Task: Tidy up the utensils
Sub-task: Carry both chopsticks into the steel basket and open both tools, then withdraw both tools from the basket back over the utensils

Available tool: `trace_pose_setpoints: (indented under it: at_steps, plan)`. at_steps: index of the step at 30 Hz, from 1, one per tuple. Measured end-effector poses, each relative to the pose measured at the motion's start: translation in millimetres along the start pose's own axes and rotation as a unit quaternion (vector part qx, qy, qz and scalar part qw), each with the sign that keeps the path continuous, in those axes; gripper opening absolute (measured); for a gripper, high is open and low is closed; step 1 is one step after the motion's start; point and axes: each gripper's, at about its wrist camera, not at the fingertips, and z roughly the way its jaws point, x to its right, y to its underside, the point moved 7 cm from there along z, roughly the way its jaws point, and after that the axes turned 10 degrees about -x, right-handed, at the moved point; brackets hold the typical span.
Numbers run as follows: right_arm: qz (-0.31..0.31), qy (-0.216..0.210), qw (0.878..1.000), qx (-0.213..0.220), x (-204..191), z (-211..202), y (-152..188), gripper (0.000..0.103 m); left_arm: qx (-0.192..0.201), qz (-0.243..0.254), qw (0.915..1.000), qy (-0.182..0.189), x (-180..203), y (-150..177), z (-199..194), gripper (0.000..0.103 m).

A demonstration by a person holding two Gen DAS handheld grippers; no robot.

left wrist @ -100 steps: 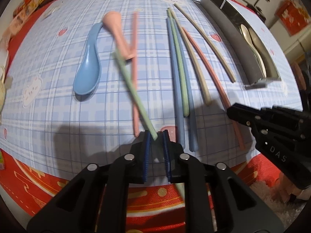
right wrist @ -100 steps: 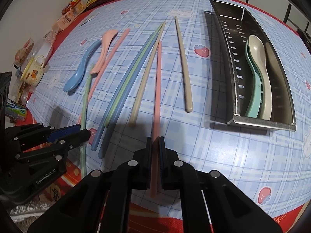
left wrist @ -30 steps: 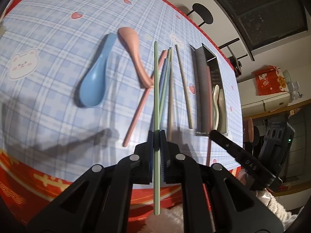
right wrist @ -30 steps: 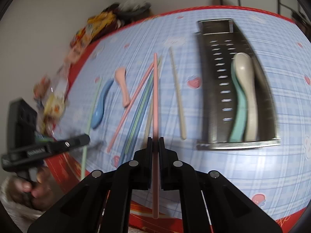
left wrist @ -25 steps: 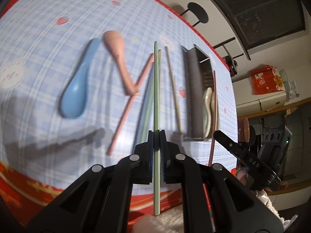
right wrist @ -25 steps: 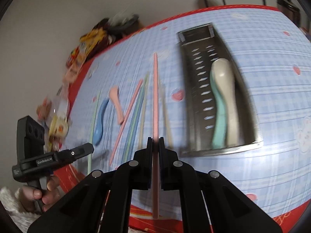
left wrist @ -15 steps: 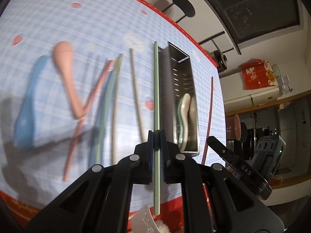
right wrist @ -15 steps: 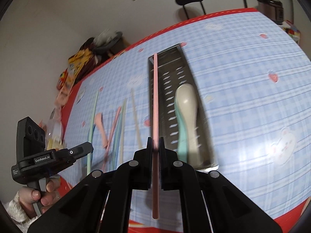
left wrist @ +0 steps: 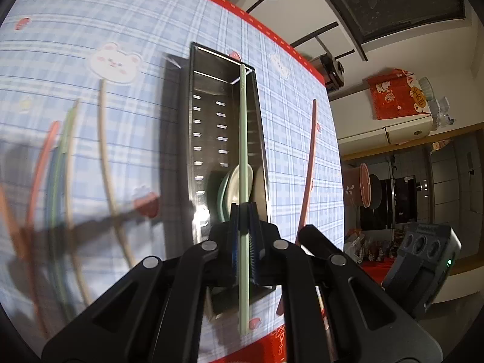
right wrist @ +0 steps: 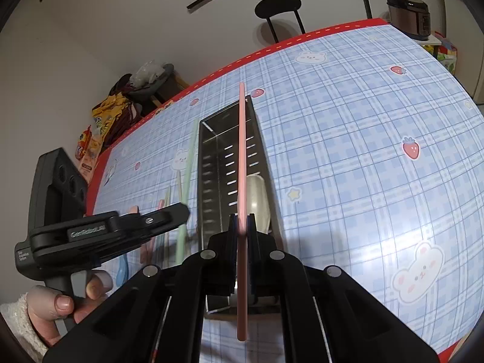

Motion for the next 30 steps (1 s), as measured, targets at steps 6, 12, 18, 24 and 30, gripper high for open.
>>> trace_pose_setpoints:
  at_steps: [6,12,18,24,30]
  plan:
    - [-0.003,0.005,1.0,-0.01,0,14,-7,0.006,-0.004,-0.016,0.9998,-0.013,-7,-14,21,0.01]
    - [-0.014,0.009,1.0,-0.025,-7,31,-10,0.006,-0.007,-0.026,0.9994,-0.022,-12,-16,29,0.01]
    - [-0.022,0.013,0.999,-0.038,-13,46,-13,0.006,0.006,-0.018,0.9995,-0.025,-19,-13,9,0.023]
    - [-0.032,0.017,0.998,-0.043,-25,51,-13,0.008,0.058,0.003,0.9969,-0.053,-27,-8,-40,0.05]
    - [-0.045,0.033,0.998,-0.033,-35,37,-8,0.039,0.105,0.009,0.9892,-0.102,-49,3,-91,0.085]
